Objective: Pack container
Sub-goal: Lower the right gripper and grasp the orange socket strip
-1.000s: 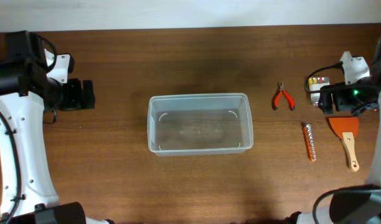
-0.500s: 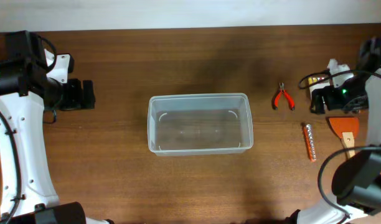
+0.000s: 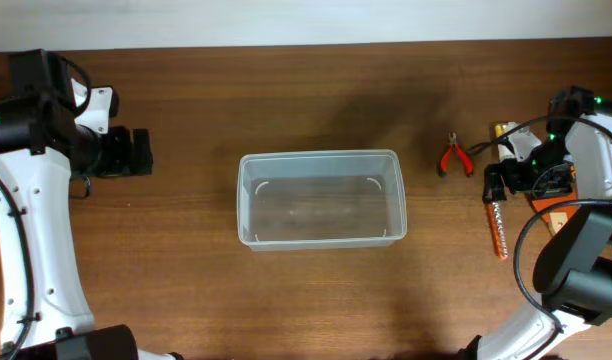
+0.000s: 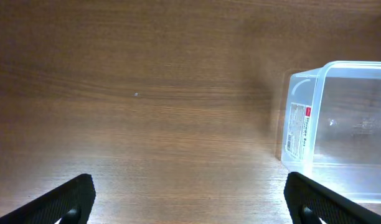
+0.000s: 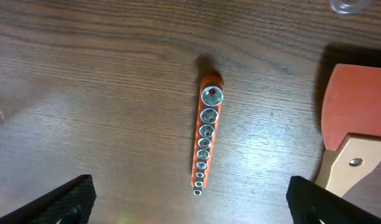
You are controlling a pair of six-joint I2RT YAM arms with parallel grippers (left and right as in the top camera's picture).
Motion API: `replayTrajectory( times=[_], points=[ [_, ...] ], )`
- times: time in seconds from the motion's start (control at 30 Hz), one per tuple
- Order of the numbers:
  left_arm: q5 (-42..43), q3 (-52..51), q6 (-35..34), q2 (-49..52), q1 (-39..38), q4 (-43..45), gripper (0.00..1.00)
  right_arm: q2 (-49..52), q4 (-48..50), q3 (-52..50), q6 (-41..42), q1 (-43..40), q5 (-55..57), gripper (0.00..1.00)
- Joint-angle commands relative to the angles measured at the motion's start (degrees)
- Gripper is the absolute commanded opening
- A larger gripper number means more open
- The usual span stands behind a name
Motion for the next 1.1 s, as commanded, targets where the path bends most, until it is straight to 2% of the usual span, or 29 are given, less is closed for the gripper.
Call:
replayTrajectory(
  times=[0.0,0.53,1.07],
  points=[
    [0.81,0.63,-0.72,0.28,-0.2,-0.02,0.99,-0.42,1.53,-2.21,0.26,-0.98,-0.74,0.99],
    [0.81,0.63,-0.72,0.28,-0.17,-0.02,0.99,-0.44,5.16,-12.15,4.17,-5.97,1.03,0.99],
    [0.81,0.61,-0.72,0.28,-0.17,-0.02,0.99,-0.44,12.28,-15.69,4.98,-4.48,2.91,0.98]
  ],
)
